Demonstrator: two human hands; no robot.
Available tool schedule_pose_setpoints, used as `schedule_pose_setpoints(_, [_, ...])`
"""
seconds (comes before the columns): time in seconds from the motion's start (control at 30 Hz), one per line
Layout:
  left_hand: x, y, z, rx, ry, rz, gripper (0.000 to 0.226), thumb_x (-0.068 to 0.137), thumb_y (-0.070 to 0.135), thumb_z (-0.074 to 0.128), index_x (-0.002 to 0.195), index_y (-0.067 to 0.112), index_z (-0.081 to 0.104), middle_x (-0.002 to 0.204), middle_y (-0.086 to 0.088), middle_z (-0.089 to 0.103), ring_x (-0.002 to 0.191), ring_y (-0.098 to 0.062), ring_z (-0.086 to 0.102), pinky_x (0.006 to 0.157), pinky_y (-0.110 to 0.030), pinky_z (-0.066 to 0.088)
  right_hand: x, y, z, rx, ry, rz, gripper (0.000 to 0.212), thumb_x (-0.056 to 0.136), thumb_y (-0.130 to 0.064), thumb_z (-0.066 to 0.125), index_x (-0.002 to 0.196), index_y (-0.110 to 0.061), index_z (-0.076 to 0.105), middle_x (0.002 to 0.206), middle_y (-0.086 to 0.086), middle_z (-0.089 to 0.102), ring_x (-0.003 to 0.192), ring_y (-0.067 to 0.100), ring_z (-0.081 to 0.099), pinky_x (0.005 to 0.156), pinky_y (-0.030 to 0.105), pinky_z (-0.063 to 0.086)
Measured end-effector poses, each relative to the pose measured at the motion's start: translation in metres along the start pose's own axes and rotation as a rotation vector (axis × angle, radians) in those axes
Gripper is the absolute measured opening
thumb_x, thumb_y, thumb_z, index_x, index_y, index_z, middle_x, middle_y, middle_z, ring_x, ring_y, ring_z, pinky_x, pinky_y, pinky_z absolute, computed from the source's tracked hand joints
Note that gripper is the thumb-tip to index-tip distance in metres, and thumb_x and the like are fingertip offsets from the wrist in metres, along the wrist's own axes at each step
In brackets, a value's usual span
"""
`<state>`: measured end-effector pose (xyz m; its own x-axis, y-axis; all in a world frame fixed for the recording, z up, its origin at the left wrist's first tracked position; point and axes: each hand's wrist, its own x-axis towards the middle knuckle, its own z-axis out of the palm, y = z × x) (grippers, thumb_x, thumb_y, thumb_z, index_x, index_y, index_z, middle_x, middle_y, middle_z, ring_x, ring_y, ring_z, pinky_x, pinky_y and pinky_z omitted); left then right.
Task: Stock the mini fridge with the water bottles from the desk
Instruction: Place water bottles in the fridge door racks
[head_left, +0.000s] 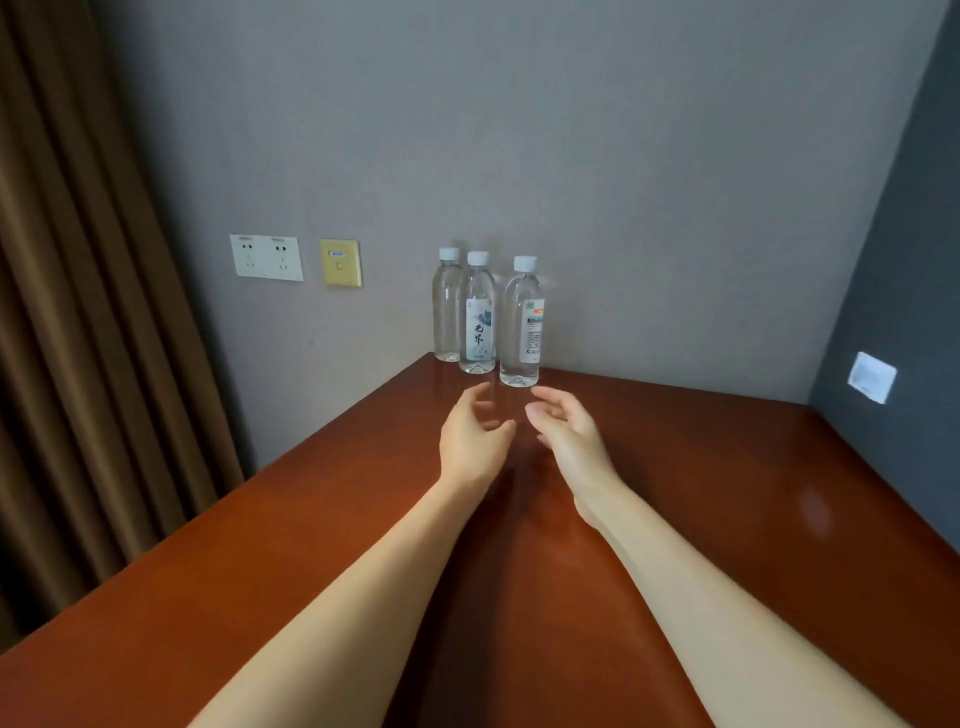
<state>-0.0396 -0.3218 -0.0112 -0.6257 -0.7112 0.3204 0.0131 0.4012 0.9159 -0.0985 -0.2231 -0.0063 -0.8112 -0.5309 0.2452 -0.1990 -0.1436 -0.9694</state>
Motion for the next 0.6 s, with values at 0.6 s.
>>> schedule_pose_setpoints(0.6, [0.134, -0.035, 0.062, 0.043, 0.000, 0.054, 0.070, 0.076, 0.031, 0.075, 0.137, 0.019, 0.042, 0.130, -0.003, 0.054, 0.111, -0.019, 0.058, 0.097, -0.037, 0.047, 0.167, 0.039, 0.006, -0.007, 0.053, -0.025, 0.050, 0.106, -0.033, 0.031, 0.153, -0.020, 0.022, 0.154, 0.001, 0.036, 0.141, 0.018, 0.036, 0.114, 0.034, 0.027])
